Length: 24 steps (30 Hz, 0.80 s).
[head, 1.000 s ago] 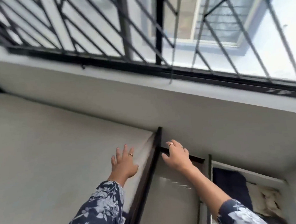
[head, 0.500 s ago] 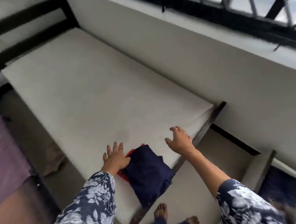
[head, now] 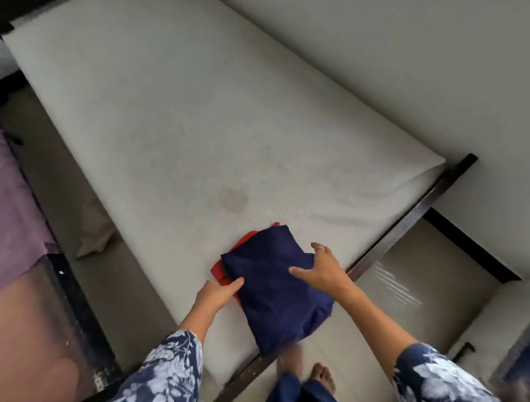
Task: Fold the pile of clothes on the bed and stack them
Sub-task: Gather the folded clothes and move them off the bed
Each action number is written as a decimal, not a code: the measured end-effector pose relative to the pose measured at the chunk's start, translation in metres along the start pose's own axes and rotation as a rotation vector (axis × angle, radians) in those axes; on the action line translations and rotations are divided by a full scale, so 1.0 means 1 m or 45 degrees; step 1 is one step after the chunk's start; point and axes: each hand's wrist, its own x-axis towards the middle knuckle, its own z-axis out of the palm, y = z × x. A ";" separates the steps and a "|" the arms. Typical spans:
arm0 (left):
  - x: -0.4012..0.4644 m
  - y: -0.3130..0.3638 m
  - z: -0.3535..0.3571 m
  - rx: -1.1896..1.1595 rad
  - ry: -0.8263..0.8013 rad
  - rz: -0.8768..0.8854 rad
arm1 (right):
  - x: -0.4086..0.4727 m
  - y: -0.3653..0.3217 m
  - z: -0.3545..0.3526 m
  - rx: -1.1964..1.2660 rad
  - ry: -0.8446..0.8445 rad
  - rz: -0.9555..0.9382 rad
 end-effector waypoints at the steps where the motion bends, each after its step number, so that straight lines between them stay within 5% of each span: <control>1: 0.011 -0.005 0.006 -0.105 -0.037 -0.060 | 0.010 0.007 0.006 0.023 -0.014 0.014; 6: 0.058 -0.035 0.047 -0.306 -0.290 -0.287 | 0.059 0.044 0.037 0.111 -0.157 0.115; 12: 0.085 -0.055 0.075 -0.813 -0.305 -0.059 | 0.087 0.064 0.062 0.416 -0.165 0.177; 24: 0.072 -0.035 0.084 -1.081 -0.419 0.069 | 0.078 0.071 0.049 1.035 -0.525 0.045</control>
